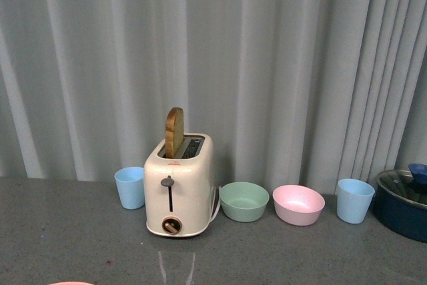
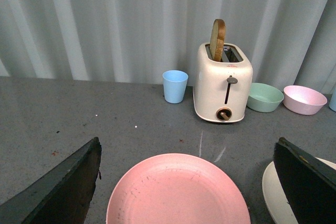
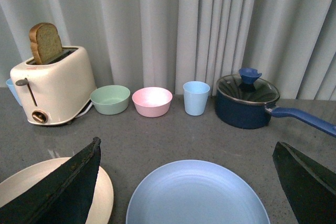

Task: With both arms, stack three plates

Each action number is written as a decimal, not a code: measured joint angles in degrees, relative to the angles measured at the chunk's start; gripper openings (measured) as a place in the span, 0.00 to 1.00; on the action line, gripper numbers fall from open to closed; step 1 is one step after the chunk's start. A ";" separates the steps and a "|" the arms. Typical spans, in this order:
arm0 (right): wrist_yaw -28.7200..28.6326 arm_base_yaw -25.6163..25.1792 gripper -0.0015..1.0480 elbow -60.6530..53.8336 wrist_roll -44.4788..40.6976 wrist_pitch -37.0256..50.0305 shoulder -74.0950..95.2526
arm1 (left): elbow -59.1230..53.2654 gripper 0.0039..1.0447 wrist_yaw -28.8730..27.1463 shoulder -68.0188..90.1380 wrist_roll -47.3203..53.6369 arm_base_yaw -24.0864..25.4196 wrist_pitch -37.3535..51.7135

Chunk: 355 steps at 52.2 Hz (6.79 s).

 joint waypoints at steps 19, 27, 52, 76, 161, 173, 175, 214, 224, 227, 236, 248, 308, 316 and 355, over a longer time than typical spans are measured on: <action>0.00 0.00 0.93 0.00 0.00 0.00 0.00 | 0.00 0.94 0.00 0.00 0.00 0.00 0.00; 0.00 0.00 0.93 0.00 0.00 0.00 0.00 | 0.00 0.94 0.00 0.00 0.00 0.00 0.00; 0.00 0.00 0.93 0.00 0.00 0.00 0.00 | 0.00 0.94 0.00 0.00 0.00 0.00 0.00; -0.09 0.00 0.93 0.00 -0.02 0.00 0.00 | 29.64 0.94 16.76 40.70 10.86 -0.85 -22.51; 0.00 0.00 0.93 0.00 -0.02 0.00 0.00 | 66.99 0.94 2.56 116.80 23.28 10.91 -22.08; 0.00 0.00 0.93 0.00 0.00 0.00 0.00 | 67.17 0.94 4.13 118.75 25.55 13.18 -23.28; 0.00 0.00 0.93 0.00 -0.02 0.00 0.00 | 67.14 0.94 4.24 118.90 25.83 13.18 -23.30; 0.00 0.00 0.93 0.00 -0.02 0.00 0.00 | 65.55 0.57 3.74 121.74 28.15 11.93 -20.13; 0.00 0.00 0.93 0.00 -0.02 0.00 0.00 | 65.31 0.25 3.37 121.74 28.41 12.02 -19.78; 0.00 0.00 0.93 0.00 -0.02 0.00 0.00 | 65.31 0.18 3.43 121.74 28.44 12.04 -19.71; 0.00 0.00 0.93 0.00 -0.02 0.00 0.00 | 65.37 0.04 4.70 121.20 28.33 12.37 -19.50; 0.00 0.00 0.93 0.00 -0.02 0.00 0.00 | 66.23 0.04 5.38 120.69 28.39 12.96 -20.98; 0.00 0.00 0.93 0.00 0.00 0.00 0.00 | 81.99 0.03 21.51 109.26 12.31 1.70 -44.81; 0.00 0.00 0.93 0.00 -0.02 0.00 0.00 | 79.32 0.03 20.81 109.26 9.22 -4.50 -42.16; 0.00 0.00 0.93 0.00 -0.02 0.00 0.00 | 84.89 0.03 15.19 121.13 1.03 -18.40 -34.62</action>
